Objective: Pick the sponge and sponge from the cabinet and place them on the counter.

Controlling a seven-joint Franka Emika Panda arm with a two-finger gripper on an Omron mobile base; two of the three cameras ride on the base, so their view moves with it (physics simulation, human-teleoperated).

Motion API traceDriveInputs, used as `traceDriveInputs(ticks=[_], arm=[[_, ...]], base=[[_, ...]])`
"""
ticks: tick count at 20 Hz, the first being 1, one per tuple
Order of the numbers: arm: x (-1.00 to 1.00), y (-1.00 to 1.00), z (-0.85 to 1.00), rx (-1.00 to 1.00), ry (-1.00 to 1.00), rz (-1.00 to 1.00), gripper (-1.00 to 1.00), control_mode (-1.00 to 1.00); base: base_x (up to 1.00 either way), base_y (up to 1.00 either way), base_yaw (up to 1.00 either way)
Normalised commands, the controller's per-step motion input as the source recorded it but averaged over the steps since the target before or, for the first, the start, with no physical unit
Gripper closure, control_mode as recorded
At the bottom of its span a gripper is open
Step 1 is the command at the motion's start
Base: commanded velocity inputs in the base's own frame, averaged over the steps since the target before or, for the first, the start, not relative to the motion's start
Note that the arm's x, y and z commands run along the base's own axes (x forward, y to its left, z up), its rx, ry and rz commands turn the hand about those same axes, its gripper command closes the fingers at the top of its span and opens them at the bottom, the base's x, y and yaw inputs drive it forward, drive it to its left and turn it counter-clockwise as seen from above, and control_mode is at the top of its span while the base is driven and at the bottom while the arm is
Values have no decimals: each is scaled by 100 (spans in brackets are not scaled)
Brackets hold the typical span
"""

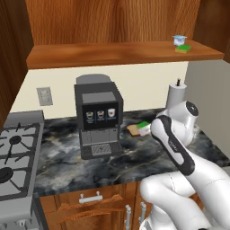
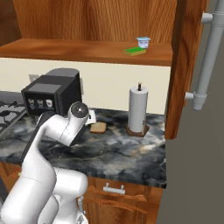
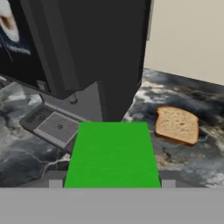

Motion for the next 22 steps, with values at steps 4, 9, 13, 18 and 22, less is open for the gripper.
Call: traceDriveInputs(ticks=[4,9,13,18,22], arm=[[26,-11,-48,-2,0,3,100,-100],[31,-4,-47,-2,0,1,100,-100],[26,0,-44,-2,2,0,100,-100],[28,0,-39,-1,2,0,100,-100],[16,0,-56,-3,0,0,100,-100]], base=[[0,0,0],[0,0,0],[0,0,0],[0,0,0],[0,0,0]])
